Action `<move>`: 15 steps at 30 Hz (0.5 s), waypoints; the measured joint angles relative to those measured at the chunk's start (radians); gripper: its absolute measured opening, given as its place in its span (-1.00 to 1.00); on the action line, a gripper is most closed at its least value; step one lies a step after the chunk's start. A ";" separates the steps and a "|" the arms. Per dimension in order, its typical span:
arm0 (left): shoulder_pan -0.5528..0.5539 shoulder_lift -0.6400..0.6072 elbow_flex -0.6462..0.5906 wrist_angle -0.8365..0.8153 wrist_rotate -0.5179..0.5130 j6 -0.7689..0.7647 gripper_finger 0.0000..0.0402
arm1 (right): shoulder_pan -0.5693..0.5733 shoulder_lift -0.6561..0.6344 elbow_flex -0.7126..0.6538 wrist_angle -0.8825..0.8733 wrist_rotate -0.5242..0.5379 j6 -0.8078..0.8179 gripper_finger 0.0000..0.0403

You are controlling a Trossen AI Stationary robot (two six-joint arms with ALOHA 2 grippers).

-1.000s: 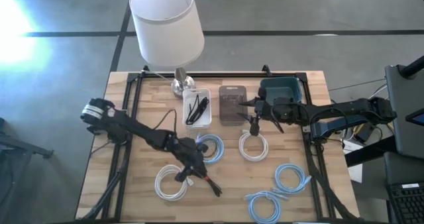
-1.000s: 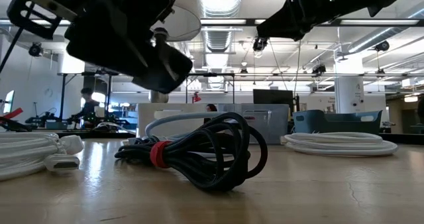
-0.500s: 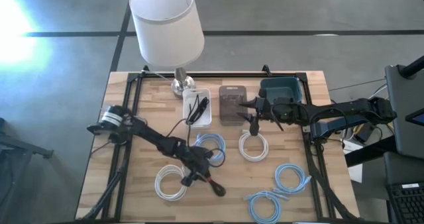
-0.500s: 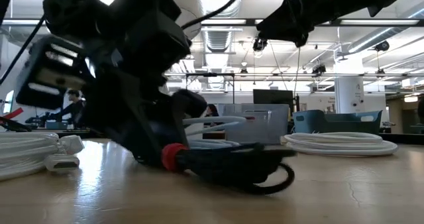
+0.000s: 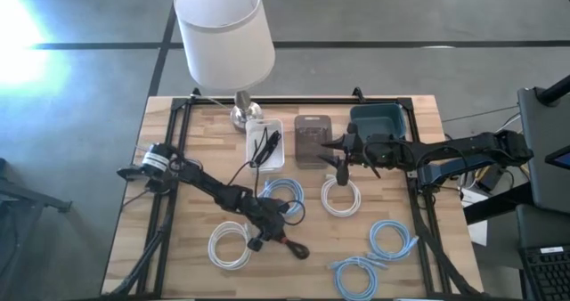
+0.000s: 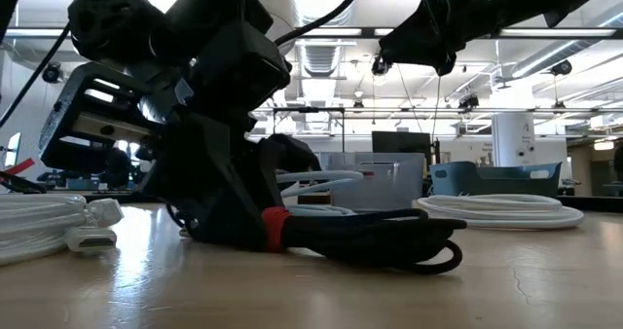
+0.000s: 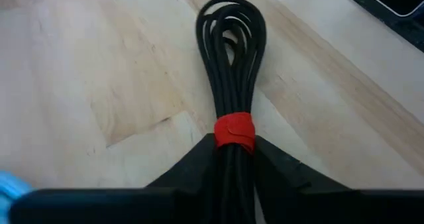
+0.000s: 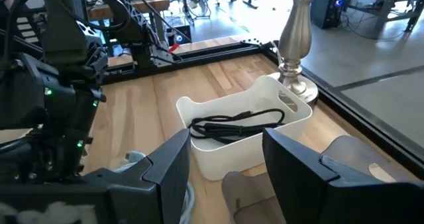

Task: Pick & Place USB Port
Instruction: Put the black charger cable into the white bin

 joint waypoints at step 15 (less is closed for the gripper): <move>-0.008 -0.169 0.017 0.079 -0.036 -0.099 -0.70 | 0.000 0.000 -0.003 0.001 0.001 0.005 -0.09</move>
